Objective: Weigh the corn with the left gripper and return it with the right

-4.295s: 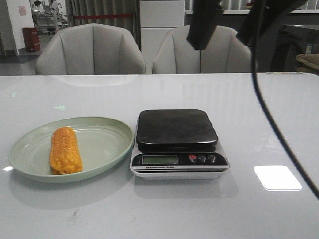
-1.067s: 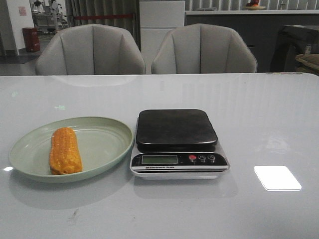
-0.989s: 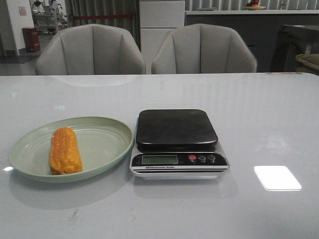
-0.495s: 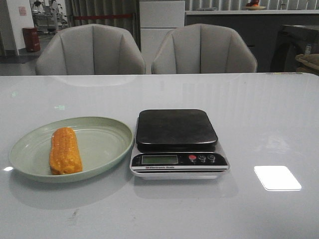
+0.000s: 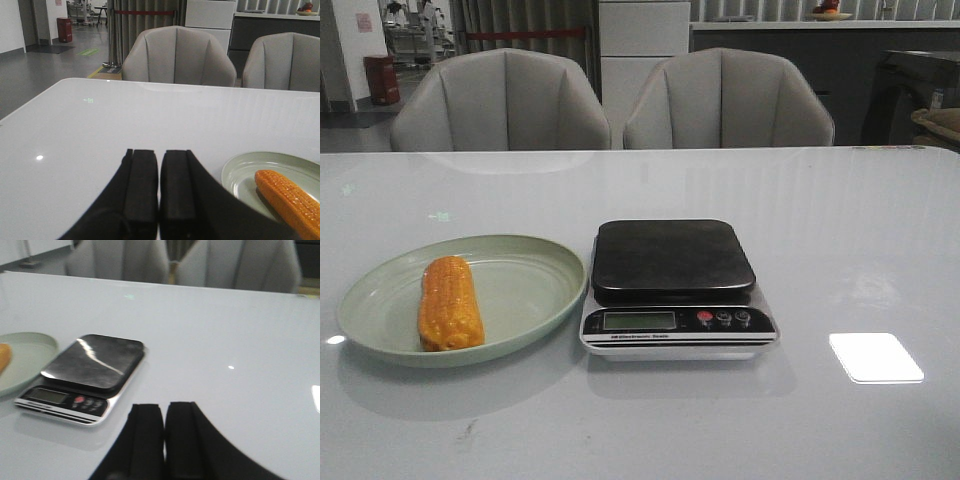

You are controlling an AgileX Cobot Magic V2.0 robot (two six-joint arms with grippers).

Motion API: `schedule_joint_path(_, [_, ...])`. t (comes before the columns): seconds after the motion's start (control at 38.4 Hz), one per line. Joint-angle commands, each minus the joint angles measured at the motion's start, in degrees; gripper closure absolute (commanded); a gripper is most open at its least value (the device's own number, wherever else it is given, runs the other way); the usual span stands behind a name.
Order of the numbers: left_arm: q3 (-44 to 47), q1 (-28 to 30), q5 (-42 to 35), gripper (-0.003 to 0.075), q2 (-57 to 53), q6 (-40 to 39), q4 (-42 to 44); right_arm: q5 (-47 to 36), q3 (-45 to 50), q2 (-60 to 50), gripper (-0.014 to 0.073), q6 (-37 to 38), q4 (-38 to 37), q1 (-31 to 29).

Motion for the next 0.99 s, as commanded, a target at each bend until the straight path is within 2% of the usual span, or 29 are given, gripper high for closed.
schedule_joint_path(0.0, [1.84, 0.1, -4.81, 0.0596, -1.17, -0.03, -0.34, -4.7, 0.16, 0.01, 0.0417, -0.42, -0.7, -5.33])
schedule_joint_path(0.1, [1.84, 0.1, -4.81, 0.0596, -1.17, -0.03, -0.34, -4.7, 2.86, -2.75, 0.0417, -0.42, -0.76, -7.53])
schedule_joint_path(0.36, [1.84, 0.1, -4.81, 0.0596, -1.17, -0.03, -0.34, -3.78, 7.98, -13.56, 0.0417, -0.42, -0.76, -8.05])
schedule_joint_path(0.68, [1.84, 0.1, -4.59, 0.0596, -1.17, -0.03, -0.34, -10.97, 7.98, -13.15, 0.0417, -0.42, -0.76, -11.84])
schedule_joint_path(0.96, [1.84, 0.1, -4.59, 0.0596, -1.17, -0.03, -0.34, -10.97, 7.98, -13.15, 0.0417, -0.42, -0.76, -12.18])
